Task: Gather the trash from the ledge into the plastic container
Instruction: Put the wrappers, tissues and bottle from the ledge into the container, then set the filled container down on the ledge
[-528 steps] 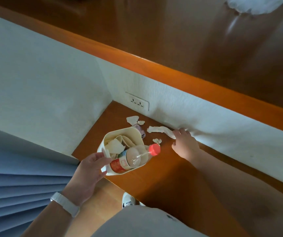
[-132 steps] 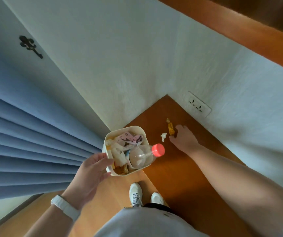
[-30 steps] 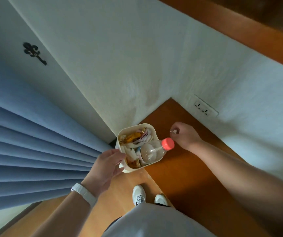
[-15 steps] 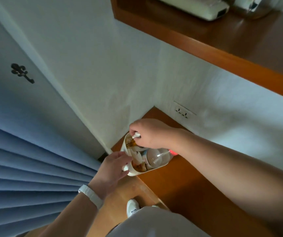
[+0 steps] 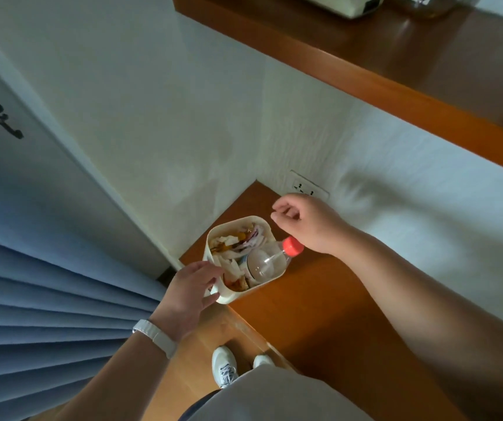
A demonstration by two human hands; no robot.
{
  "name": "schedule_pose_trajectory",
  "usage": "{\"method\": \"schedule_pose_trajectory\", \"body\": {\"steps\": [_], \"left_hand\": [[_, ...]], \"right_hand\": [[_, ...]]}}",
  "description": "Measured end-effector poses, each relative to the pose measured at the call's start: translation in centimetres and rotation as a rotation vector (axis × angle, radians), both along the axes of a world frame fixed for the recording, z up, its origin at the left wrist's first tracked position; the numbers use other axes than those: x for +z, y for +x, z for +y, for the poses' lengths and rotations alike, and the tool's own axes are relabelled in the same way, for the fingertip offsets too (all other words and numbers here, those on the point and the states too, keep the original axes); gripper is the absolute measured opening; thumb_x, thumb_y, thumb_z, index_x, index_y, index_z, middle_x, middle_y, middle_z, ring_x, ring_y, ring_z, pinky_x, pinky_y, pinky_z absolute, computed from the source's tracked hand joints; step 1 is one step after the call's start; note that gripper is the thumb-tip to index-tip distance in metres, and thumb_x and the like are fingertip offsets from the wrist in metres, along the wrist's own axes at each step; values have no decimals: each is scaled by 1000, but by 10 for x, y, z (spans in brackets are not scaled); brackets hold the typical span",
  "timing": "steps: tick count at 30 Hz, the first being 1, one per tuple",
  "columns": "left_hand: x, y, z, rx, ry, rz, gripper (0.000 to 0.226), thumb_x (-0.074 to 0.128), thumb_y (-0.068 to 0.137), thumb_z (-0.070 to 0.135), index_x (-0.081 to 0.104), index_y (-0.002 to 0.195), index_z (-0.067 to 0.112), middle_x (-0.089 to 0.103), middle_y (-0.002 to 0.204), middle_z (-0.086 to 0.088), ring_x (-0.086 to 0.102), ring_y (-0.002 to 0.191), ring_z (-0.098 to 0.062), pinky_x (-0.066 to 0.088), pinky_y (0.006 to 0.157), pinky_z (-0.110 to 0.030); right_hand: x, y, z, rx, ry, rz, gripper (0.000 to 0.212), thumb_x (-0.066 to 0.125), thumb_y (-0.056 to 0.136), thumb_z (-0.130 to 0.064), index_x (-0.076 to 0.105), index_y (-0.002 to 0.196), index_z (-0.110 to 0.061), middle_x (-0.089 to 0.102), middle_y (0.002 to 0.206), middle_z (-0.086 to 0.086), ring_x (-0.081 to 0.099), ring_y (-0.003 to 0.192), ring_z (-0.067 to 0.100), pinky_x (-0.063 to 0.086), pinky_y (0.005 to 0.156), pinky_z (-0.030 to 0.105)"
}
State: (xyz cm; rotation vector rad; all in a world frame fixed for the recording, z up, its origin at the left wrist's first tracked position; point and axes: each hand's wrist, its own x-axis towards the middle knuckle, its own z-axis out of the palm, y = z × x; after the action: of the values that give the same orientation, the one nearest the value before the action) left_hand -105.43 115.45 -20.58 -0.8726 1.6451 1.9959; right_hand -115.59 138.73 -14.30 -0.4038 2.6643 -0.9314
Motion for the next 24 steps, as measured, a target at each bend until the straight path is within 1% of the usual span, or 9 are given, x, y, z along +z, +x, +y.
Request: {"method": "schedule_pose_trajectory", "body": {"steps": [2, 6, 8, 10, 14, 16, 18, 21, 24], "left_hand": [[1, -3, 2, 20, 3, 3, 10, 61, 96, 14, 64, 105, 12, 62, 114, -8, 58, 111, -25, 46, 108, -51], [-1, -10, 3, -20, -101, 21, 31, 65, 91, -5, 63, 119, 8, 60, 125, -11, 60, 120, -29, 55, 100, -49], [-3, -16, 7, -57, -165, 62, 24, 59, 96, -4, 63, 113, 12, 60, 123, -9, 59, 122, -27, 59, 95, -41], [-2, -25, 13, -9, -210, 65, 15, 54, 100, 3, 63, 109, 10, 63, 118, -8, 59, 120, -25, 59, 90, -34], [-7, -41, 24, 70, -94, 42, 20, 54, 102, 12, 62, 120, 9, 66, 126, -10, 62, 123, -25, 55, 100, -46], [-8, -49, 31, 142, -6, 16, 23, 56, 100, 15, 64, 121, 11, 69, 123, -10, 65, 118, -23, 53, 103, -47], [-10, -59, 38, 204, 81, 6, 23, 58, 97, 14, 66, 118, 12, 72, 119, -10, 67, 115, -24, 53, 102, -46], [-14, -72, 44, 204, 80, 8, 20, 57, 97, 13, 66, 115, 13, 70, 122, -11, 65, 119, -26, 53, 103, -47], [-20, -86, 46, 228, 86, -8, 21, 58, 97, 15, 66, 116, 15, 69, 124, -11, 65, 119, -26, 53, 103, -47]], "right_hand": [[-9, 8, 19, -154, -90, -47, 32, 54, 99, -40, 61, 123, -22, 63, 114, -13, 58, 102, 4, 40, 77, 10], [-39, 35, 36, -348, -188, -160, 41, 48, 98, -49, 55, 131, -24, 60, 118, -15, 59, 107, 5, 44, 84, 18], [-55, 49, 34, -347, -196, -221, 48, 48, 97, -51, 50, 136, -22, 59, 124, -10, 60, 109, 9, 47, 86, 21], [-68, 58, 28, -322, -233, -299, 56, 51, 96, -51, 43, 143, -22, 55, 134, -8, 56, 116, 8, 46, 85, 19], [-80, 58, 4, -326, -352, -392, 73, 61, 90, -54, 29, 151, -27, 42, 151, -8, 46, 129, 7, 45, 101, 32], [-81, 51, -7, -316, -402, -374, 74, 65, 88, -53, 29, 148, -28, 42, 146, -14, 45, 127, 3, 43, 97, 20], [-79, 42, -16, -316, -465, -365, 63, 70, 88, -47, 32, 137, -36, 46, 130, -26, 49, 118, -5, 43, 83, 7], [-81, 30, -22, -346, -541, -346, 60, 73, 88, -37, 29, 130, -42, 48, 122, -26, 51, 112, -7, 47, 79, 6], [-82, 19, -23, -360, -556, -344, 59, 71, 90, -36, 30, 132, -40, 47, 121, -25, 49, 105, -13, 43, 68, -1]]}}
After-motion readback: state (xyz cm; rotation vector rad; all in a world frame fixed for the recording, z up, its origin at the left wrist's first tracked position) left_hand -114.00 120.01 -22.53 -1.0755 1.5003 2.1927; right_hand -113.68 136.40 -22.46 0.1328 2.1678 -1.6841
